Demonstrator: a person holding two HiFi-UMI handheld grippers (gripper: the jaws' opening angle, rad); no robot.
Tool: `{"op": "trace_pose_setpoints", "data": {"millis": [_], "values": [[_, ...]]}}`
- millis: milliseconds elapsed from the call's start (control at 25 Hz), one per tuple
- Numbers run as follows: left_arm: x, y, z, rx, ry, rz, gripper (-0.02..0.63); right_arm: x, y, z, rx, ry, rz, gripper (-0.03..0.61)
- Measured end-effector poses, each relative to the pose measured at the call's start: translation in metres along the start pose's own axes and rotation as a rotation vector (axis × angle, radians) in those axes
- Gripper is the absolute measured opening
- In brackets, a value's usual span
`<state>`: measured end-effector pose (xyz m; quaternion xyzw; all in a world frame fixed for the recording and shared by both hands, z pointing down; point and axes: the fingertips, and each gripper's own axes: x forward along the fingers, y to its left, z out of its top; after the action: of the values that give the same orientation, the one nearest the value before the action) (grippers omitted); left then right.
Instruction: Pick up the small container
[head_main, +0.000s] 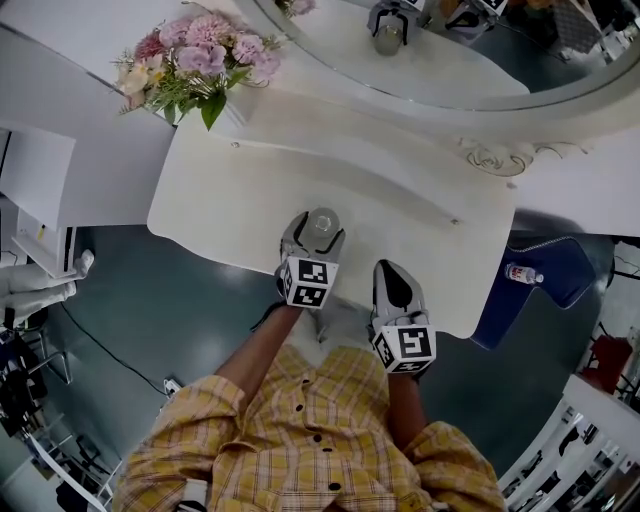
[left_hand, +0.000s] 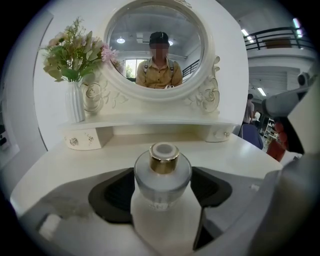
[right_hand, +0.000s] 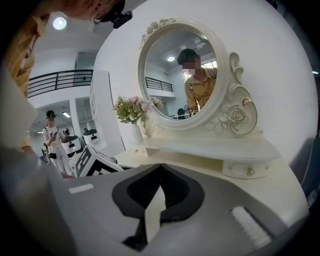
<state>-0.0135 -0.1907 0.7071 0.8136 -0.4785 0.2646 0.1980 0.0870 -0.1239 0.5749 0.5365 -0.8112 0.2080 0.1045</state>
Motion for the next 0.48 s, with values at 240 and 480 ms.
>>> {"op": "trace_pose_setpoints", "data": {"millis": [240, 480], "values": [[0.013, 0.0, -0.001, -0.001, 0.011, -0.003, 0.347, 0.002, -0.003, -0.001, -0.002, 0.004, -0.004, 0.003], [0.023, 0.001, -0.003, -0.007, 0.014, 0.004, 0.348, 0.003, -0.006, -0.002, -0.002, 0.01, -0.009, 0.002]]}}
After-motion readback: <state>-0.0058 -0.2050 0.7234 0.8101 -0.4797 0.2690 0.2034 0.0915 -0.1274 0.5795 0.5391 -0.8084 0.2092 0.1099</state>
